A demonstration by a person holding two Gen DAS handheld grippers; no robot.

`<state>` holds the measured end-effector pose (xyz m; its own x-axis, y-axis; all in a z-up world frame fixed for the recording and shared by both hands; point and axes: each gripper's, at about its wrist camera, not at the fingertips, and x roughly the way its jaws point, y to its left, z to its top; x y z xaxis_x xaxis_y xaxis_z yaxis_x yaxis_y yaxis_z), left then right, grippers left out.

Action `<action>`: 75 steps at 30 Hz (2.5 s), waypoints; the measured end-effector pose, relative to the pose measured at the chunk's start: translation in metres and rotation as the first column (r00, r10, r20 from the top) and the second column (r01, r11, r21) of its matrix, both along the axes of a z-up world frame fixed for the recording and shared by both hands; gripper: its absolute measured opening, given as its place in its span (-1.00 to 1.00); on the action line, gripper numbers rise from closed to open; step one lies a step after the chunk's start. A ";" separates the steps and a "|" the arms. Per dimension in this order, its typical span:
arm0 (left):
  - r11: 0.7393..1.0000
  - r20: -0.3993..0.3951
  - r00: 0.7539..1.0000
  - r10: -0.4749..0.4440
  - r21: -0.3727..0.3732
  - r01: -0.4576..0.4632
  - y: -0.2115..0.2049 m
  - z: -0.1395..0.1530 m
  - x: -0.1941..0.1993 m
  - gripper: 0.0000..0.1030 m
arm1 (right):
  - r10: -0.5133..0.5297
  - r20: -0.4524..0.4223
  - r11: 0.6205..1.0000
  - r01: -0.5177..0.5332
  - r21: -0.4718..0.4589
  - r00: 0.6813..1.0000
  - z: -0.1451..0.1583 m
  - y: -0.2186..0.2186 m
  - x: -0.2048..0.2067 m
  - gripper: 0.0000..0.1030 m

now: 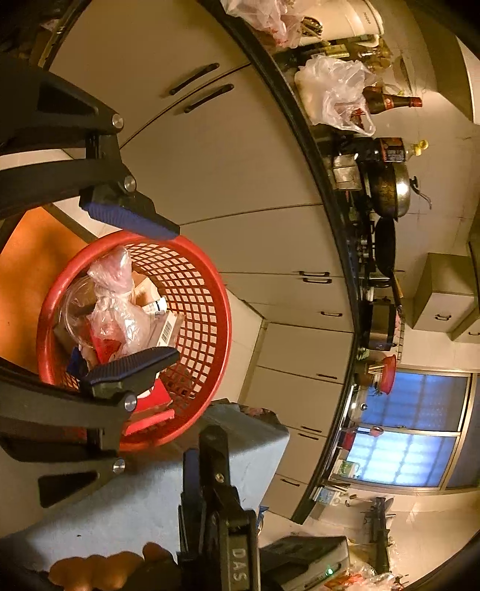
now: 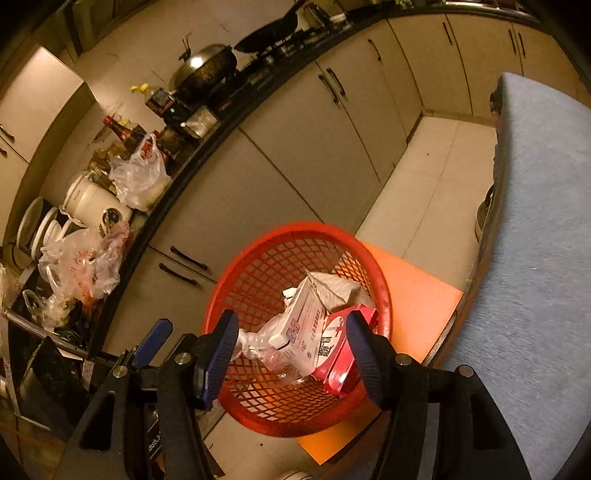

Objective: Collect trash

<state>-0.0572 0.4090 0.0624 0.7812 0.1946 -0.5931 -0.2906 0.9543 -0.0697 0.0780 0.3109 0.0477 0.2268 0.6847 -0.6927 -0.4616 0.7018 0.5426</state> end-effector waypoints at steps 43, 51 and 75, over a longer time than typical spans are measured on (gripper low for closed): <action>0.943 0.038 0.974 0.223 0.245 -0.225 -0.149 0.003 -0.191 1.00 | -0.166 0.584 0.918 0.341 -0.204 0.795 0.024 -0.187 -0.282 0.81; 0.947 0.070 0.978 0.199 0.245 -0.210 -0.157 0.010 -0.203 1.00 | -0.176 0.596 0.913 0.356 -0.199 0.783 0.028 -0.194 -0.299 0.81; 0.950 0.065 0.975 0.213 0.219 -0.222 -0.155 0.007 -0.212 1.00 | -0.168 0.602 0.908 0.361 -0.214 0.780 0.025 -0.192 -0.313 0.82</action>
<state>-0.2690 0.2544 0.0689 0.7276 0.4864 -0.4838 -0.4940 0.8608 0.1224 -0.2349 0.1188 0.0723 0.7777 0.3169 -0.5429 -0.3839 0.9233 -0.0110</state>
